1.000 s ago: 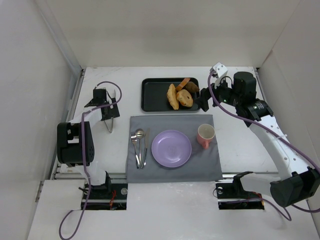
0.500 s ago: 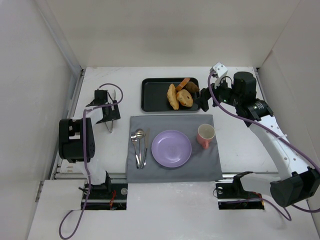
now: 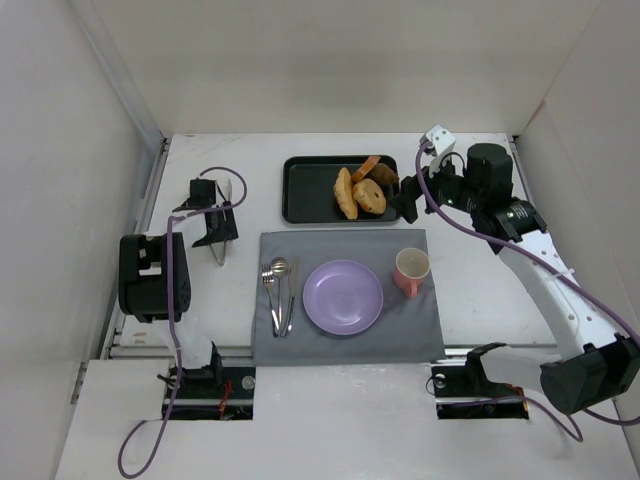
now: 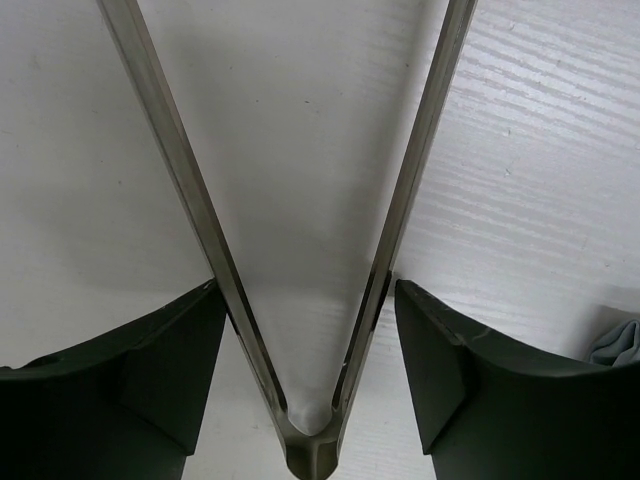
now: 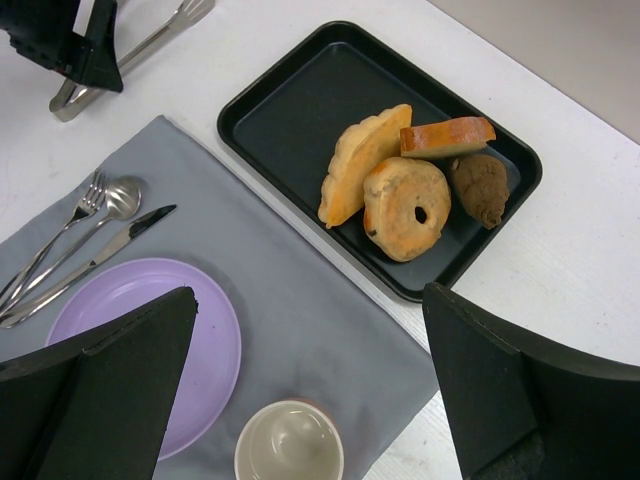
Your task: Place the bread
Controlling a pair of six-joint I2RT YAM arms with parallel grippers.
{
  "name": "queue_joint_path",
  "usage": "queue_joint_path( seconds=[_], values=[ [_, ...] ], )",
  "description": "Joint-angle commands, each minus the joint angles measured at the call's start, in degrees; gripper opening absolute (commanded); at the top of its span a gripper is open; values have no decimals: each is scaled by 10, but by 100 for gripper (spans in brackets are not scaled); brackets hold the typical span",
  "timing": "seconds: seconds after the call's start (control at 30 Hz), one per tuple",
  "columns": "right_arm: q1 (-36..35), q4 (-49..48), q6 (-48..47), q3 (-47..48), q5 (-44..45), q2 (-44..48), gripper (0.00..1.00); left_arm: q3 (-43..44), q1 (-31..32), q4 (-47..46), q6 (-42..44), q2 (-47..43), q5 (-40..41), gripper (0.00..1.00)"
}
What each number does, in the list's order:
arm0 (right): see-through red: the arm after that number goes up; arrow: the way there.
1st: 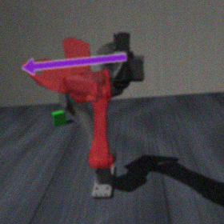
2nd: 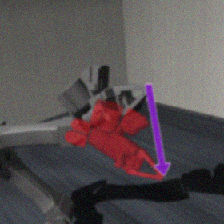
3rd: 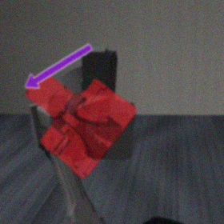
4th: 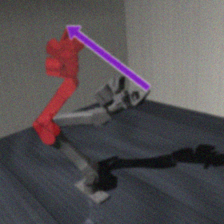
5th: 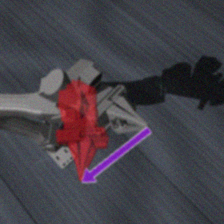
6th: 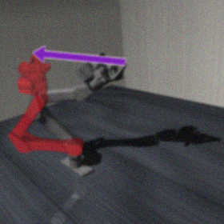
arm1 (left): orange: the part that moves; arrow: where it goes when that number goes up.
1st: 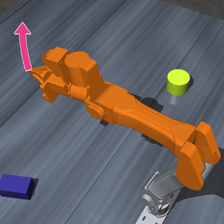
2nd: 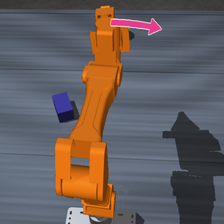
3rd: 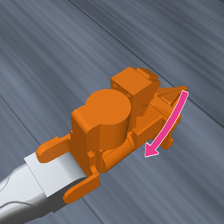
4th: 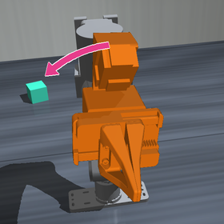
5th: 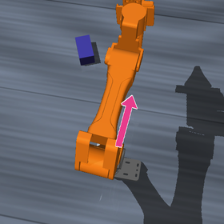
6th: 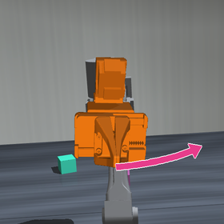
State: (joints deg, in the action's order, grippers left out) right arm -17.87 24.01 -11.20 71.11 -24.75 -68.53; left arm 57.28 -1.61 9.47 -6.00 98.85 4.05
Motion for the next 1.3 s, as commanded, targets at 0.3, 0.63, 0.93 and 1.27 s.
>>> queue_joint_path(
  seconds=[0.3, 0.63, 0.93, 1.27],
  values=[
    [0, -14, -8, 11, -12, 16, 100, 26, -1, 16, 5, 13, -5, 56],
    [0, -14, -8, 11, -12, 16, 100, 31, -1, 16, -6, -40, -24, 31],
    [0, -14, -8, 11, -12, 10, 100, 21, 6, 11, -16, -155, -79, 31],
    [0, -19, -8, 11, -1, 10, 100, 21, 56, 22, -22, -241, -123, 32]
  ],
)
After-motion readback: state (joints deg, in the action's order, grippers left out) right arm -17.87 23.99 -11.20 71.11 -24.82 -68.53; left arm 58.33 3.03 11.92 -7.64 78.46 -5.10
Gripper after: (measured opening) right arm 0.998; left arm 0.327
